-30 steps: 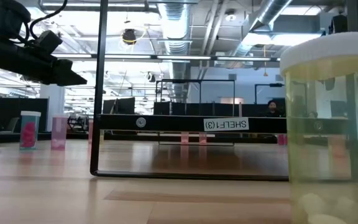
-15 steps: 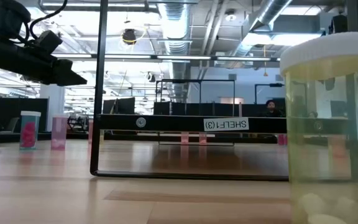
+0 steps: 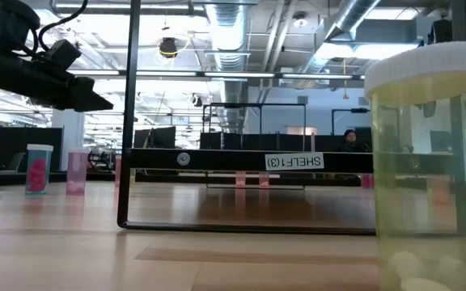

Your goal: Pick and place medicine bottles onto shelf by color

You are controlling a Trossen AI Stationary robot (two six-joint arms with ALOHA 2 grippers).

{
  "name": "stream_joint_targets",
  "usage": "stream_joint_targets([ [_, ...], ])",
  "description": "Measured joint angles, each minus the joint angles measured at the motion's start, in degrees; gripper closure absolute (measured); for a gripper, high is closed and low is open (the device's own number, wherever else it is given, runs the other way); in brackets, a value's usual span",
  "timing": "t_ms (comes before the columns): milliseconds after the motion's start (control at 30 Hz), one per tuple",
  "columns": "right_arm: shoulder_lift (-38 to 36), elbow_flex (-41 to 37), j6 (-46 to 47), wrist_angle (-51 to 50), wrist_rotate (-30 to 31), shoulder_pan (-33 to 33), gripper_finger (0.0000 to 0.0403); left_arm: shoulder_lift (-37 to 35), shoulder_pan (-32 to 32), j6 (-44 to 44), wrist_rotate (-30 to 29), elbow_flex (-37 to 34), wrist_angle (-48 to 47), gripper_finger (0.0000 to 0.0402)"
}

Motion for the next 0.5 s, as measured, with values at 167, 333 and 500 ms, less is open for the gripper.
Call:
stream_joint_targets([
  [167, 0.0, 0.0, 0.0, 0.0, 0.0, 0.0, 0.0152, 0.0, 0.0, 0.0, 0.0, 0.0, 0.0, 0.0274],
  [333, 0.0, 0.0, 0.0, 0.0, 0.0, 0.0, 0.0152, 0.0, 0.0, 0.0, 0.0, 0.0, 0.0, 0.0274],
  [500, 0.0, 0.0, 0.0, 0.0, 0.0, 0.0, 0.0152, 0.0, 0.0, -1.9, 0.3, 0.0, 0.0, 0.0274],
])
